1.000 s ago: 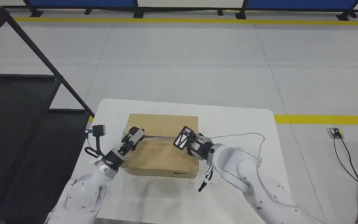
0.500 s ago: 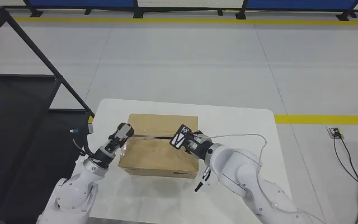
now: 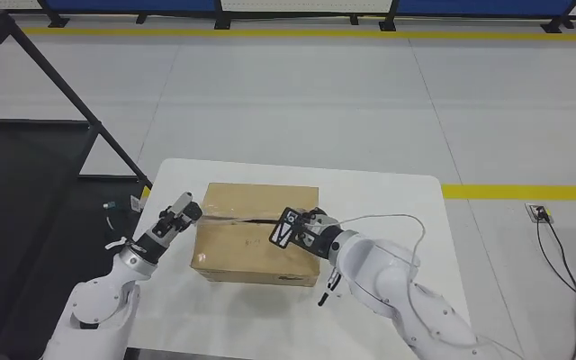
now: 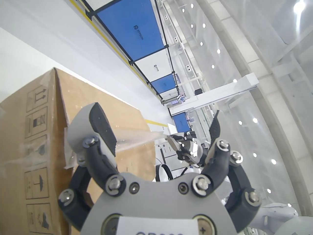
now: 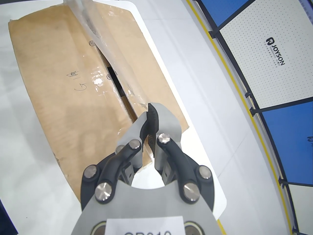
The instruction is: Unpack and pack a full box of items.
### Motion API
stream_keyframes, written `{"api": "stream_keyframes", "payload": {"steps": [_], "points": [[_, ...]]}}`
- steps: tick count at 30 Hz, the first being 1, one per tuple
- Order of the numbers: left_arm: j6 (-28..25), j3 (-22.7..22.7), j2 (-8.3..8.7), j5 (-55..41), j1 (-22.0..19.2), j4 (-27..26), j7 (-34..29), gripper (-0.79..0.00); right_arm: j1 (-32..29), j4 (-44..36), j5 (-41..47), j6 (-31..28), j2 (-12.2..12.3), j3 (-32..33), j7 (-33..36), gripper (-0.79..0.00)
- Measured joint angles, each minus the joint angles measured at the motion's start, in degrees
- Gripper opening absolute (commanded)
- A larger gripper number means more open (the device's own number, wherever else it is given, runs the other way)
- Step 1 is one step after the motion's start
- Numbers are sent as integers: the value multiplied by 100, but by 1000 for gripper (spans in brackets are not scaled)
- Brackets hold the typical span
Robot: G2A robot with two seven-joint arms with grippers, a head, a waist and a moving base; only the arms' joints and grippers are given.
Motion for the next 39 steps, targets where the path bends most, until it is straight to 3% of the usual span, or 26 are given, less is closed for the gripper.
{"api": "stream_keyframes", "payload": {"steps": [11,20,39], "points": [[97,432,-22,29,-359,415,-424,0,246,112,-291,-264,-105,-212,230,-785],[14,592,-8,179,-409,396,-665,0,275,110,-434,-413,-165,-281,394,-785],[285,1054,-80,104,-712,599,-422,0,383,273,-465,-650,-310,-376,818,-785]]}}
